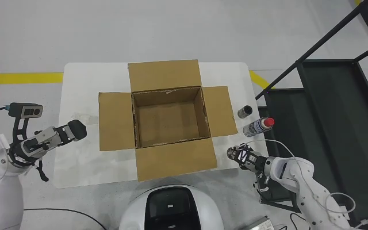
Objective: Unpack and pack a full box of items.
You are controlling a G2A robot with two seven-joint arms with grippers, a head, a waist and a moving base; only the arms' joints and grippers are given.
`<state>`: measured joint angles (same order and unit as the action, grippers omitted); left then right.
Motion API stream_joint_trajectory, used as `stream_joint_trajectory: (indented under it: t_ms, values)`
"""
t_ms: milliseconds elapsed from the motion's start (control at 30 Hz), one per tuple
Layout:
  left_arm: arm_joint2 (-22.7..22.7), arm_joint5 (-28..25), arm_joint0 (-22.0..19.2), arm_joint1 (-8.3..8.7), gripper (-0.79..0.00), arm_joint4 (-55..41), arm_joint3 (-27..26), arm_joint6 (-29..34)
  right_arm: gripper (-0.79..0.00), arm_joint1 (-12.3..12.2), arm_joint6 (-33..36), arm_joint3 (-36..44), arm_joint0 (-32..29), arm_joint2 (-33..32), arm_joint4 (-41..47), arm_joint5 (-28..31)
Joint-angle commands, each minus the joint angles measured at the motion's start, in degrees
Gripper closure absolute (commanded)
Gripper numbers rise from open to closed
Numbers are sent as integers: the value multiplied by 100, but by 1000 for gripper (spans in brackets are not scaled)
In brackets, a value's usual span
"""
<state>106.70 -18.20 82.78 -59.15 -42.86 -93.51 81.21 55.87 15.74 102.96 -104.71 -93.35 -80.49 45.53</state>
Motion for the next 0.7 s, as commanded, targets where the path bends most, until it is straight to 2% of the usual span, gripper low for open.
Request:
stream_joint_trajectory:
  t_ms: [0,300,500,667]
  values:
    - [0,0,0,0,-785,0,0,0,0,0,0,0,0,0,0,0]
    - [0,0,0,0,-785,0,0,0,0,-5,-11,107,-11,-4,-38,-25]
    - [0,0,0,0,-785,0,0,0,0,-54,66,1054,-319,-328,-209,97]
    - [0,0,0,0,-785,0,0,0,0,-96,203,1726,-427,-500,-180,466]
